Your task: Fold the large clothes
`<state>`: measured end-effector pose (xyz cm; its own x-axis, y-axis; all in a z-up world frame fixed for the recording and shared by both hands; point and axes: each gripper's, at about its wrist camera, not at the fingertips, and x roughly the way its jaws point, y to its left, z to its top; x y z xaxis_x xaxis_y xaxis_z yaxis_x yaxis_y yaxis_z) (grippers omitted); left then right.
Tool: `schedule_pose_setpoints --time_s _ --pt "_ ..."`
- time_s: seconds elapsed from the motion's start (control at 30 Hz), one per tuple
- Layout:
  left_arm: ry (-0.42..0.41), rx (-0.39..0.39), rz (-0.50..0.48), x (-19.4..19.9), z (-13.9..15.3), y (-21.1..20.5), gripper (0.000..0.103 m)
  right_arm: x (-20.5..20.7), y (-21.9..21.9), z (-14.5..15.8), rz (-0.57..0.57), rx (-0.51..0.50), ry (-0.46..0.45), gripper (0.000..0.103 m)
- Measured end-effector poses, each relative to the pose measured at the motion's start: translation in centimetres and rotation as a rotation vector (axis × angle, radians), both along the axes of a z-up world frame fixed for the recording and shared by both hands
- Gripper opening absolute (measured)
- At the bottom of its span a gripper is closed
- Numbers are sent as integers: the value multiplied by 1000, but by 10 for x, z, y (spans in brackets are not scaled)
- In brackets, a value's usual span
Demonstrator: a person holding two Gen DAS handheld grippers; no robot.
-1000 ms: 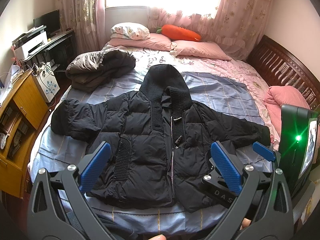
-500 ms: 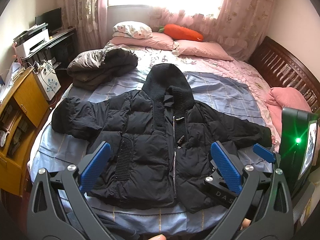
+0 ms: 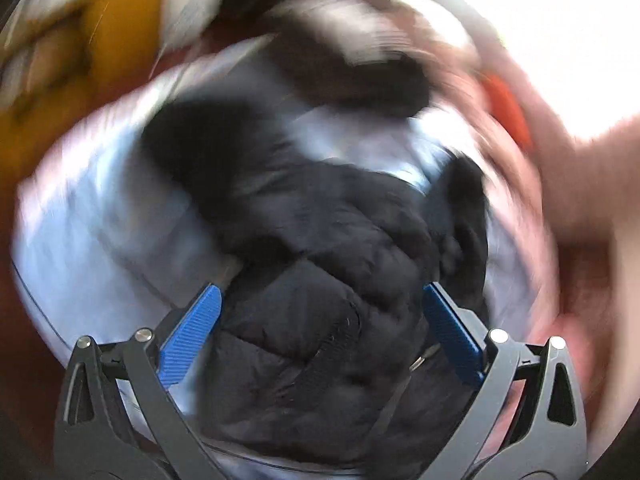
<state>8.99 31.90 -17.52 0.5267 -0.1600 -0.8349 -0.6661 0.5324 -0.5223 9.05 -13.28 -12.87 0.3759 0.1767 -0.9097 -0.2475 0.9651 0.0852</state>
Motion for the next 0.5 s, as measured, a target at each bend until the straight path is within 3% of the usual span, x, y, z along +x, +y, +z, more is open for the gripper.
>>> schedule_pose_setpoints --time_s 0.07,0.1,0.17,0.23,0.3,0.33,0.37,0.43,0.5 --pt "14 -239 244 1 -55 46 101 17 -2 -16 8 -53 3 102" --pt "22 -281 312 3 -74 59 101 25 -5 -25 -1 -71 14 102" --pt "71 -294 366 14 -103 74 101 39 -16 -46 -23 -13 77 102" --pt "76 -273 346 28 -128 80 101 47 -31 -69 -54 133 151 102" --pt "-30 -313 354 32 -143 83 101 52 -33 -90 -59 158 185 102" --pt "-85 -317 358 33 -144 85 88 54 -33 -100 -50 138 203 102" --pt "-128 -276 349 35 -140 85 56 55 -32 -105 -47 127 210 102" --pt "-168 -202 288 44 -122 80 32 57 -37 -113 -61 112 210 102" --pt "-227 -161 229 52 -96 64 25 63 -45 -117 -81 115 213 102"
